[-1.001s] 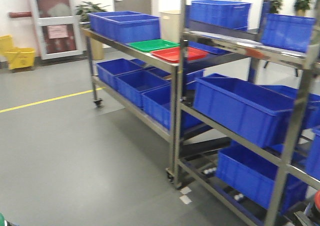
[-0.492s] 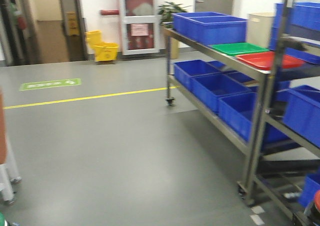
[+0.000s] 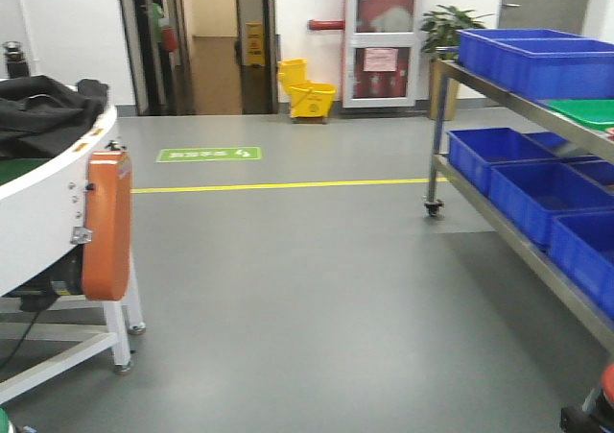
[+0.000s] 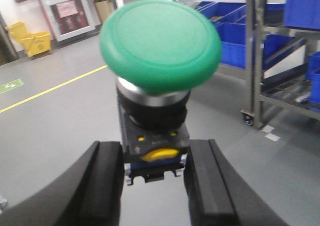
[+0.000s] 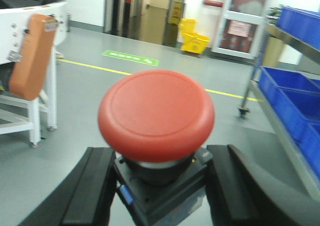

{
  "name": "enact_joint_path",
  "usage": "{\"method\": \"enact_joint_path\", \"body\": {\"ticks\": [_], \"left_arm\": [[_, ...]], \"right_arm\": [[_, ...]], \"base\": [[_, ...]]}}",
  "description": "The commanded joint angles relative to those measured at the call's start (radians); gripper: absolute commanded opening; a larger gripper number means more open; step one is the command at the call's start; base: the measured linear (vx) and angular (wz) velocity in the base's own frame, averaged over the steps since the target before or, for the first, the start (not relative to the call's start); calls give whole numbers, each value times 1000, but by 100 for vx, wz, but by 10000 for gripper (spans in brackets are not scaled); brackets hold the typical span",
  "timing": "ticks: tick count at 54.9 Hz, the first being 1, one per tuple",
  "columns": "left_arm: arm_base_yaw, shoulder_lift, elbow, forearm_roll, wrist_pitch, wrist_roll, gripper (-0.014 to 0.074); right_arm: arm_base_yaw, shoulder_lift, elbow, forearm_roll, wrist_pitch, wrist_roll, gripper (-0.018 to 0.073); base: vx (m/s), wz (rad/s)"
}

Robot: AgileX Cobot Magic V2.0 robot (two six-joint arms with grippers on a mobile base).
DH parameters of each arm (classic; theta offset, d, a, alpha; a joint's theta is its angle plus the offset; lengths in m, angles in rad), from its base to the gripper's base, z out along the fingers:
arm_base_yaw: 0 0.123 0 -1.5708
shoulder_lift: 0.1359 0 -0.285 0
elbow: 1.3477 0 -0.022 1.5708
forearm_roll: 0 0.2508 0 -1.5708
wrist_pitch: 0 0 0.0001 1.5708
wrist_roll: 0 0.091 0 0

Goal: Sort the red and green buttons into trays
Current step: 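Drive the base away from the table holding both buttons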

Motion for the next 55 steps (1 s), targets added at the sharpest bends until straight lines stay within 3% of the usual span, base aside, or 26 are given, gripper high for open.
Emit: {"method": "enact_joint_path", "body": {"ticks": [1,21,55], "left_arm": [[-1,1,-30,-32,16,-11,1],[-1,1,-30,-32,11,-11,1],[-1,2,-30,-32,11,-11,1]], "right_arm": [[-6,-6,-31,13,-76,-2,-9],[-6,-6,-31,13,-76,-2,-9],[-6,-6,-31,13,-76,-2,-9]], "base": [[26,37],[34,19],[47,-6]]}}
